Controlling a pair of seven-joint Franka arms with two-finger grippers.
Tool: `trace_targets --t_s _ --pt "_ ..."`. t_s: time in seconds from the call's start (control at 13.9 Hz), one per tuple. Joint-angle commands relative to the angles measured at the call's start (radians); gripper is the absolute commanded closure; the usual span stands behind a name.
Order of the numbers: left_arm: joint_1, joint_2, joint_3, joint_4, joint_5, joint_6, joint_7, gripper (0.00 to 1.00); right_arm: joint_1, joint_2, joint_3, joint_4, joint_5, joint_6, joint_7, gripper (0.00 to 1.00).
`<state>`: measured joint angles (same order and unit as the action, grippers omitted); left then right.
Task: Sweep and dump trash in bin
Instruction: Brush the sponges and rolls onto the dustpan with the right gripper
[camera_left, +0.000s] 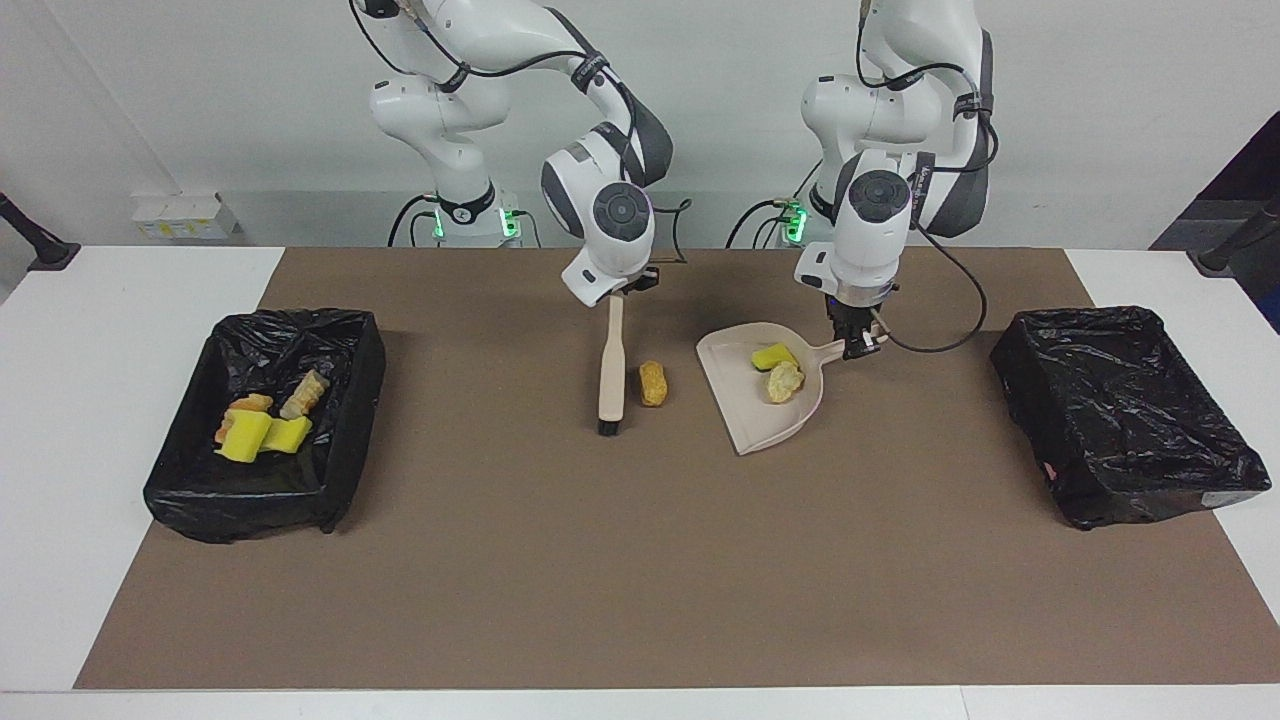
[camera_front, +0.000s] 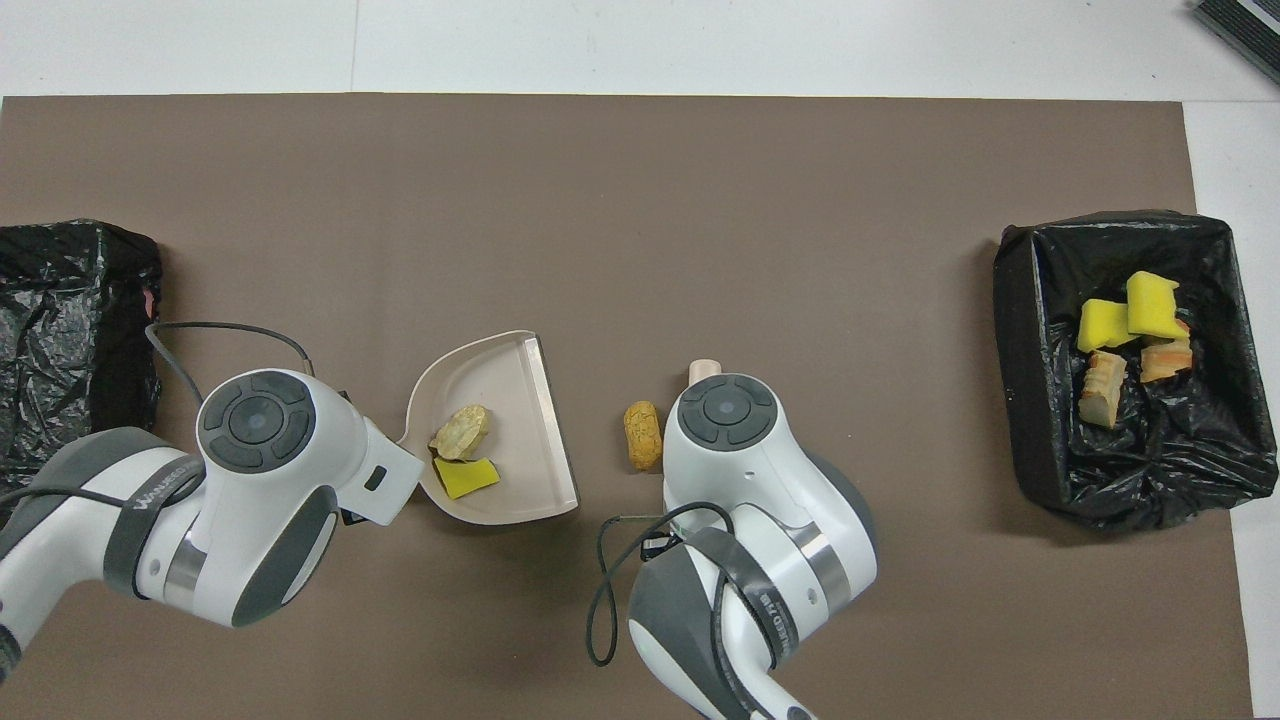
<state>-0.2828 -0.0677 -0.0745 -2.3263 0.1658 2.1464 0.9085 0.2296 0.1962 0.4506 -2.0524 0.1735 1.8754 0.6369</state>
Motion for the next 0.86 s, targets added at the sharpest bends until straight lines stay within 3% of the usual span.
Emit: trace_targets --t_s 0.0,0.5,0.79 --pt "-0.015 -0.009 0.010 -0.001 0.000 -0.019 0.000 1.00 0.043 0.057 0.005 0.006 0.018 0.102 0.015 1.00" --pt "-0.012 -0.009 0.010 -0.001 0.000 -0.017 -0.029 1.00 0.169 0.069 0.005 0.072 0.194 0.172 0.009 1.00" --pt "-0.009 -0.007 0.009 0.001 -0.003 -0.006 -0.104 1.00 0.194 0.068 0.005 0.089 0.224 0.191 0.010 1.00"
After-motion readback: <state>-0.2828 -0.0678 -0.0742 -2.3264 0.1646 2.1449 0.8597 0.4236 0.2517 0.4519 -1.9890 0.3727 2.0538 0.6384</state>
